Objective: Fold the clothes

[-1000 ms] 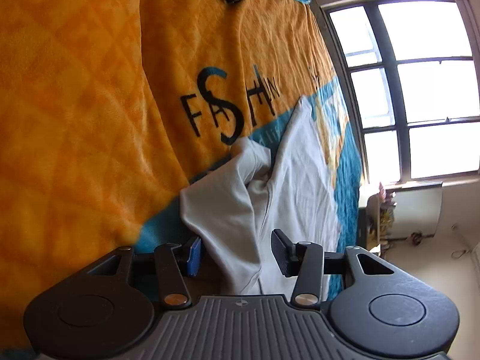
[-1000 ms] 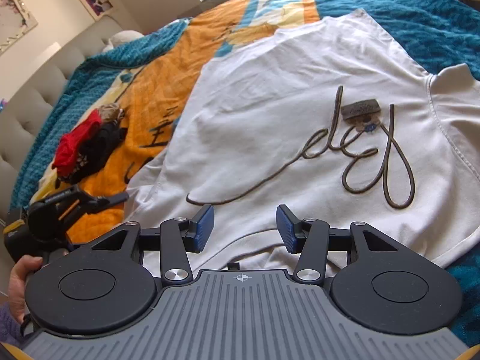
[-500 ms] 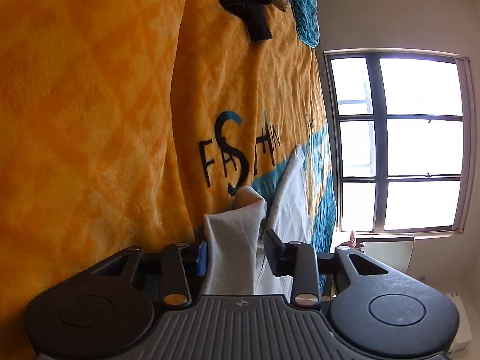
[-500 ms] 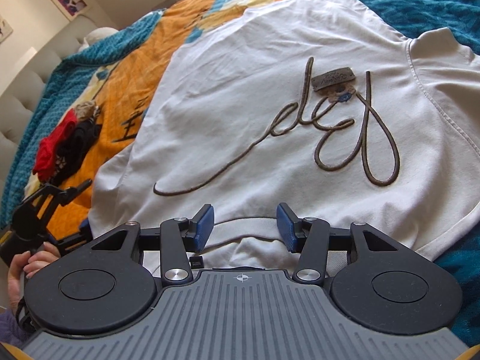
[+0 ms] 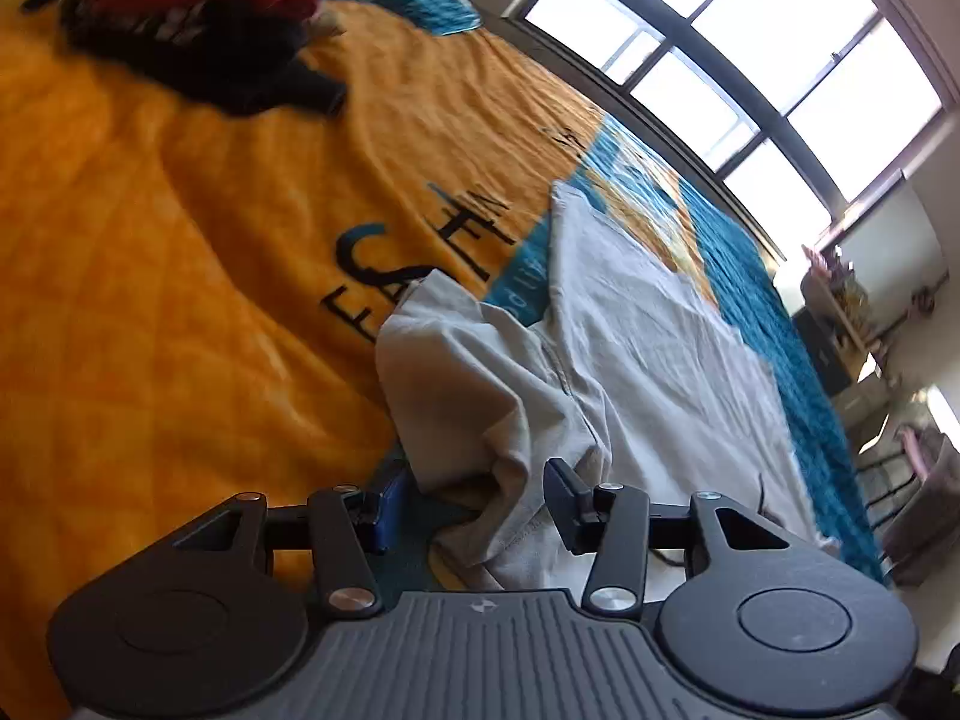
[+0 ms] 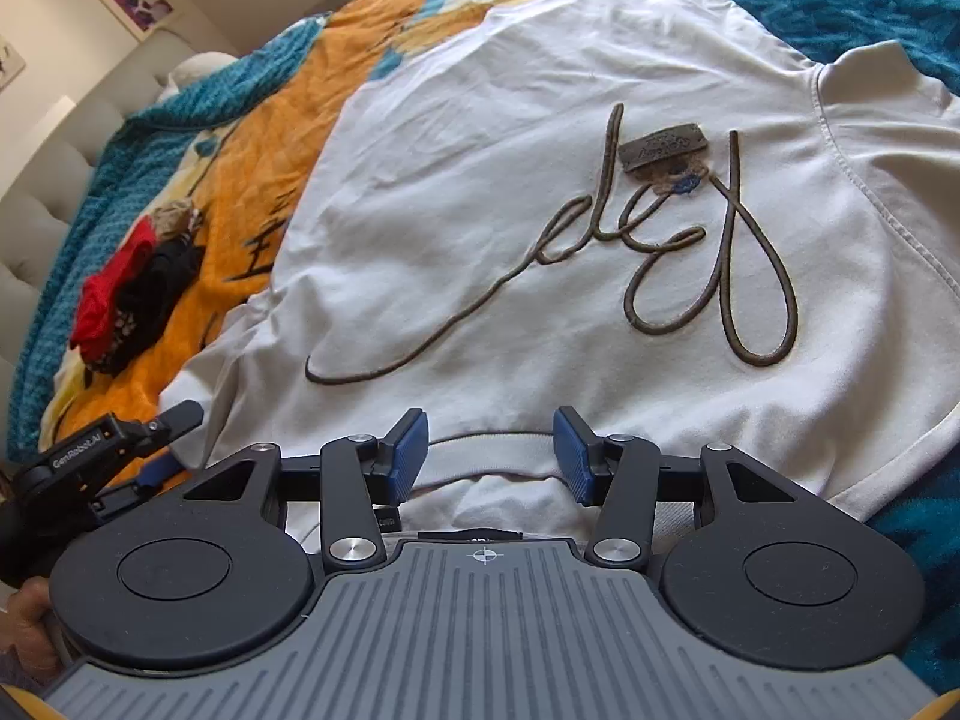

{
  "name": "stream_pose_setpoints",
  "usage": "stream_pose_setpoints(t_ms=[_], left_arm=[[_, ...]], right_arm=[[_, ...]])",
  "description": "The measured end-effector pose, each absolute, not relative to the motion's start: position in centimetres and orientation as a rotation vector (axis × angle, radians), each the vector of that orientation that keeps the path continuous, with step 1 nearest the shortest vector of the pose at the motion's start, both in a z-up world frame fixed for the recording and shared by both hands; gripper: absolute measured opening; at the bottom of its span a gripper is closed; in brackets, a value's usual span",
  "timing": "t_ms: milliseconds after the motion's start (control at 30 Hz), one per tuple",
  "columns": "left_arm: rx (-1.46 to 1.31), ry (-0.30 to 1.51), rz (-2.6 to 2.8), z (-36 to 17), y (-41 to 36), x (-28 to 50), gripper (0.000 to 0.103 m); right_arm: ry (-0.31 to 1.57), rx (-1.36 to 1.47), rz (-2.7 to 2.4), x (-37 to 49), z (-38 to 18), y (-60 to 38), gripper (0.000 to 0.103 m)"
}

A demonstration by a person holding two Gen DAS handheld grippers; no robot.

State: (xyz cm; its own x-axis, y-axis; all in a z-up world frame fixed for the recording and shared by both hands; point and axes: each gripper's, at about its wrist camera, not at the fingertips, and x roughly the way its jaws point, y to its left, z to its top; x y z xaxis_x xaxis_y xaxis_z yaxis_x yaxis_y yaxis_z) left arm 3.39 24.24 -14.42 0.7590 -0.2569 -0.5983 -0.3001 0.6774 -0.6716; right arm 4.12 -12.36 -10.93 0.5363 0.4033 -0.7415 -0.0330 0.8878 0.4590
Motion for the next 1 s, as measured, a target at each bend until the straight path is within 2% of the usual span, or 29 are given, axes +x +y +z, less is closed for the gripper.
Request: stream_pose_setpoints(t_ms=[233,433,567,700,800,867,1000], left_arm=[[-1.453,0.661,-0.034,-17.3,26.7,2.7,0.049],[-1.457,0.660,-0.022,-15.2,25.8,0.8,0.050],[-1.565,0.720,-0.067,-17.2,25.2,2.3,0.051],[-1.600,0.681,-0.011,-18.9,25.3,3.5,0.051],[-1.572,0.580,0.059,-18.7,26.1,3.3,0.037],[-1.522,0.504,0.103,-17.9,26.9,2.7,0.001],[-1.153,0.343,0.204,-12.2,27.9,-0.2,0.000]], right_arm=[[0.979,0.427,0.266,4.1,-11.0,-12.4,0.053],[0.981,0.427,0.268,4.1,-11.0,-12.5,0.053],[0.986,0.423,0.260,4.4,-11.2,-12.3,0.053],[0.979,0.415,0.267,4.2,-10.9,-12.1,0.053],[0.981,0.414,0.266,4.2,-11.0,-12.2,0.053],[0.979,0.411,0.269,4.1,-11.0,-12.2,0.053],[0.976,0.418,0.270,4.1,-11.1,-12.5,0.053]])
